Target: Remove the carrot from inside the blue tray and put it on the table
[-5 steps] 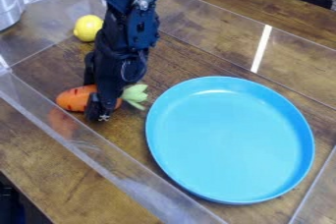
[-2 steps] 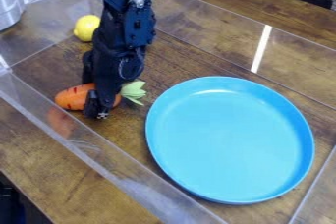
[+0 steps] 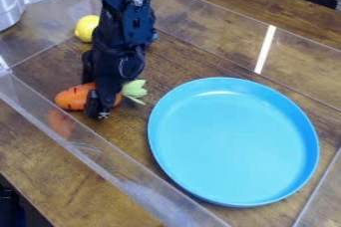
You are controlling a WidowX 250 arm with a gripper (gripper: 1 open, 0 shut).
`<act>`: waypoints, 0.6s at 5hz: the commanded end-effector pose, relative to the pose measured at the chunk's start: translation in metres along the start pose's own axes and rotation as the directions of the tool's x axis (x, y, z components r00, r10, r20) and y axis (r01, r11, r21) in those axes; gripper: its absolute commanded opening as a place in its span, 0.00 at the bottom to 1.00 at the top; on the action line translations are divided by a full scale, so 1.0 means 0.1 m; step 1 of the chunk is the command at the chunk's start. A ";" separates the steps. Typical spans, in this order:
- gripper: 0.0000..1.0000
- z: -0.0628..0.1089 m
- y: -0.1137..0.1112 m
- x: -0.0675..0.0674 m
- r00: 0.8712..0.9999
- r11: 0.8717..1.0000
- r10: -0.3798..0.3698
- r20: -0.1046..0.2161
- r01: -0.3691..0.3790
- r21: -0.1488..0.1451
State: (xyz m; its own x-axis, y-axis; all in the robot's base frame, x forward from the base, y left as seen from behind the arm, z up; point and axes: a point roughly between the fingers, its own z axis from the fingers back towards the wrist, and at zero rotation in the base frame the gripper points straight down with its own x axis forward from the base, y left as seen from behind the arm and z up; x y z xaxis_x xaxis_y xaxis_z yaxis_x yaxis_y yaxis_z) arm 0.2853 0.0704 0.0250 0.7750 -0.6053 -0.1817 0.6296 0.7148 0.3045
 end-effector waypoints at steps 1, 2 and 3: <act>0.00 -0.01 0.04 -0.03 0.999 1.000 0.025 0.023 -0.025 0.001; 1.00 0.00 0.04 -0.03 0.999 0.999 0.033 0.029 -0.033 -0.002; 1.00 0.03 0.05 -0.04 0.998 0.999 0.046 0.040 -0.045 -0.004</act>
State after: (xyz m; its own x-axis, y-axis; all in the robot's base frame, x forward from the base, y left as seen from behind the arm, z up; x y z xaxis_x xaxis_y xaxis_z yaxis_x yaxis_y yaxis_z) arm 0.2856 0.0726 0.0233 0.7891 -0.5950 -0.1526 0.6109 0.7343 0.2960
